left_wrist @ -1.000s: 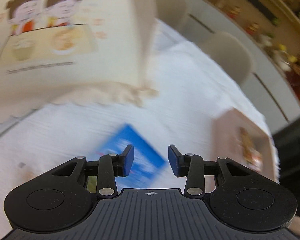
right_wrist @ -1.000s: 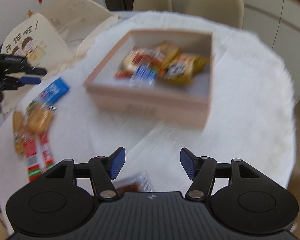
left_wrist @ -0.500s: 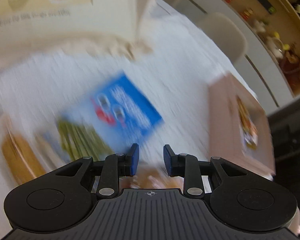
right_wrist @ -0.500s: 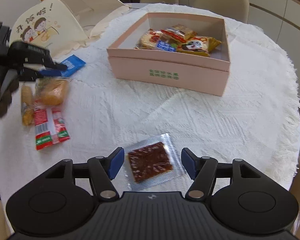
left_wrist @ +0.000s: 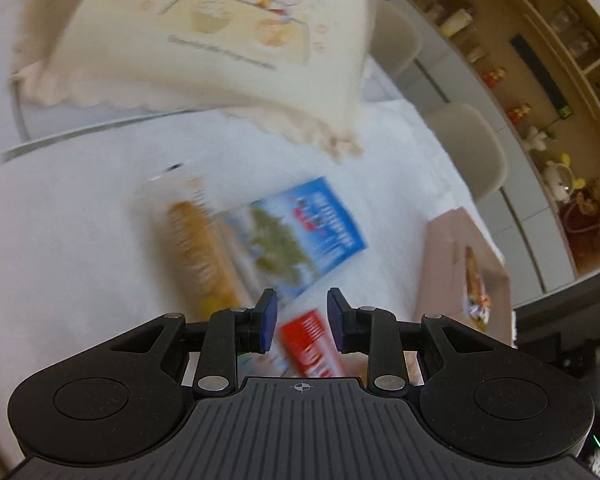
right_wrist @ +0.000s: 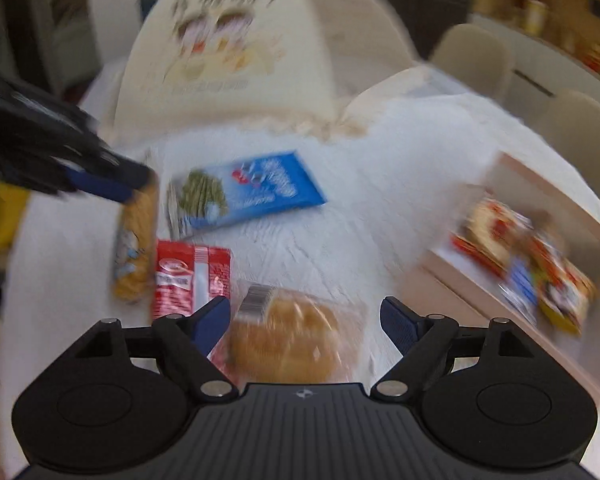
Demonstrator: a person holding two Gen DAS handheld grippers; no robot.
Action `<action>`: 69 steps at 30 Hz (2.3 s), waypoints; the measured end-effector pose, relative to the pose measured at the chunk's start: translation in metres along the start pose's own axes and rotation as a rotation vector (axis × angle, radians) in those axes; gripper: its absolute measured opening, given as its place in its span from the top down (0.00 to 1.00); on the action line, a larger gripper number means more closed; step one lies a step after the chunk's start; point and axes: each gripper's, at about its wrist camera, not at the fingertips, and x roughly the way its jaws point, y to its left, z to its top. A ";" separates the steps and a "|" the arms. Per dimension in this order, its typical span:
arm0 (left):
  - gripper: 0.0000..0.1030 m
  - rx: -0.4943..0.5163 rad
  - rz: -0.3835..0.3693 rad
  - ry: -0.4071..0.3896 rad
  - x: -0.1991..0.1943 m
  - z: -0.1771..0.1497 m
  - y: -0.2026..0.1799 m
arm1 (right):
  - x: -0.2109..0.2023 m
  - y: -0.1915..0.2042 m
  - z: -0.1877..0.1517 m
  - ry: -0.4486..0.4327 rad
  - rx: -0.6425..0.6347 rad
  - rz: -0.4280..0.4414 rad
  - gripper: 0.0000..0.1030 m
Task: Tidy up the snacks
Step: 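Open both tools over the pink box, then move the left tool to the red sausage sticks, then grasp the red sausage sticks with the left tool and lift them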
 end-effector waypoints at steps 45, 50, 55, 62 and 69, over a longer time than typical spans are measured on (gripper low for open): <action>0.69 0.485 -0.035 0.276 0.139 -0.043 -0.128 | -0.111 -0.052 -0.173 -0.019 0.423 -0.159 0.23; 0.67 0.686 0.008 0.288 0.107 -0.101 -0.133 | -0.097 -0.069 -0.183 0.018 0.501 -0.147 0.23; 0.65 0.710 0.032 0.208 0.083 -0.116 -0.142 | -0.087 -0.071 -0.187 0.041 0.525 -0.163 0.23; 0.57 1.039 0.080 0.281 0.097 -0.152 -0.172 | -0.095 -0.071 -0.191 0.026 0.533 -0.165 0.23; 0.48 1.089 0.105 0.265 0.101 -0.152 -0.176 | -0.107 -0.077 -0.205 0.025 0.583 -0.195 0.23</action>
